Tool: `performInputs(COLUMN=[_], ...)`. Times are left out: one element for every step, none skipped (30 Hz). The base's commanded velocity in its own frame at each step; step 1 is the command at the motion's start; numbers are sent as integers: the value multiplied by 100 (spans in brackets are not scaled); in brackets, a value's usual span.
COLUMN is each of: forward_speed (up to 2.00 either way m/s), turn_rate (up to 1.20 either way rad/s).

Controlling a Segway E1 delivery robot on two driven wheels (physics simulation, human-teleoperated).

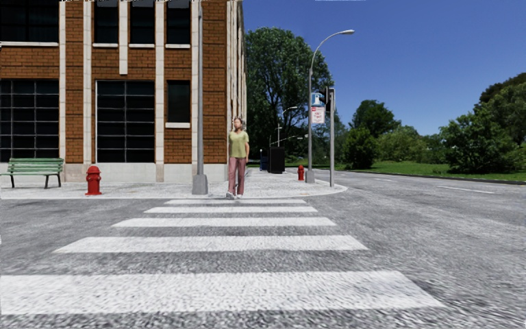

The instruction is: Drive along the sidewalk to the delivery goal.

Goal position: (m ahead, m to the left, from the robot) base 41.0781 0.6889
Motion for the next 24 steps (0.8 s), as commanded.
performInputs(forward_speed=[76,76,76,76,76,76,76,76,76,76,76,76,76,76,76,76,76,76,76,76,76,76,76,76], turn_rate=[-45,-47,-48,-48,-49,-49,-49,-49,-49,-49,-49,-49,-49,-49,-49,-49,-49,-43,-43,-34,-23,0,0,0])
